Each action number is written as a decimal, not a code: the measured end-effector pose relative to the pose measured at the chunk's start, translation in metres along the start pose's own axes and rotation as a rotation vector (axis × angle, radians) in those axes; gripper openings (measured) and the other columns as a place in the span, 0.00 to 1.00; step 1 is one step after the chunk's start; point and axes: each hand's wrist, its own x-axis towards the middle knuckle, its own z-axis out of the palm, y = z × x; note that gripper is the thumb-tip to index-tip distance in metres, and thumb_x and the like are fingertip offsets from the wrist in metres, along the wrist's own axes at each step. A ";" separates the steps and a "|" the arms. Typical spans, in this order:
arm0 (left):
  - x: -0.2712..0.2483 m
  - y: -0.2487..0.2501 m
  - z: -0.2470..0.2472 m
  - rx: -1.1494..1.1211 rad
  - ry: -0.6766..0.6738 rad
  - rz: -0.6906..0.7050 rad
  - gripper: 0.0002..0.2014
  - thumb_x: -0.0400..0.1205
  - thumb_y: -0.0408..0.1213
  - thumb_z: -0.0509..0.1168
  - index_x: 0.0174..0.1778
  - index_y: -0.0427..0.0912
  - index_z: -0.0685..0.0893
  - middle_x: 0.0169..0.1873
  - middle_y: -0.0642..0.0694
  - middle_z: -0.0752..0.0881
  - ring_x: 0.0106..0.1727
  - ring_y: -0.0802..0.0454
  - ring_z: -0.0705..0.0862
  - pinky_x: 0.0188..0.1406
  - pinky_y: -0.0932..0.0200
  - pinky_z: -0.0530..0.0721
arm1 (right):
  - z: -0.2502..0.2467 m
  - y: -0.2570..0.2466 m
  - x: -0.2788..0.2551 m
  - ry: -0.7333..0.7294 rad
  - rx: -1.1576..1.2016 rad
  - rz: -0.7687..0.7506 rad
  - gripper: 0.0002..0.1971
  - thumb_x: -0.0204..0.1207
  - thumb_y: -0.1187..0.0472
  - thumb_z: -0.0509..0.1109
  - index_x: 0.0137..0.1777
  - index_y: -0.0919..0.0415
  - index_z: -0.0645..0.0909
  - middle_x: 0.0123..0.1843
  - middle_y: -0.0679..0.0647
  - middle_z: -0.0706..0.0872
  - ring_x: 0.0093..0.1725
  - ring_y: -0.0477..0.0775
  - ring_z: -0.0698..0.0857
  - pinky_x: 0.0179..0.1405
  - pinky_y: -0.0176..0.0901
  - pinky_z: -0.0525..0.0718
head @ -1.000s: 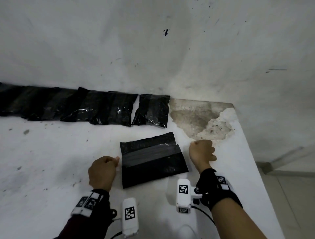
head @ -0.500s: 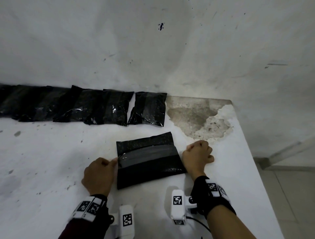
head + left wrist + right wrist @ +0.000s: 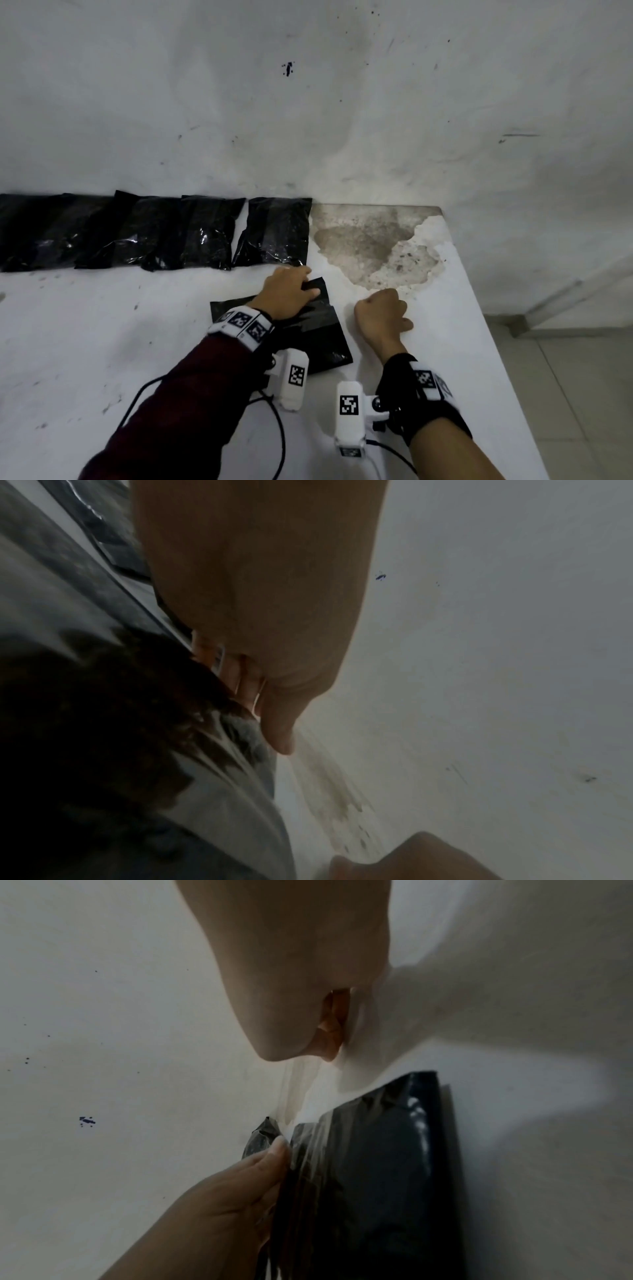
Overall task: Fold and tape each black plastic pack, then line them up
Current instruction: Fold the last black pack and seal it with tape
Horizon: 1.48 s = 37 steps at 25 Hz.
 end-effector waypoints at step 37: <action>-0.042 0.009 -0.032 -0.634 -0.046 0.100 0.21 0.73 0.38 0.75 0.59 0.44 0.76 0.50 0.45 0.85 0.49 0.52 0.83 0.50 0.61 0.80 | -0.020 0.002 -0.058 -0.627 0.688 -0.253 0.10 0.70 0.64 0.77 0.43 0.74 0.86 0.41 0.68 0.88 0.40 0.62 0.87 0.46 0.50 0.84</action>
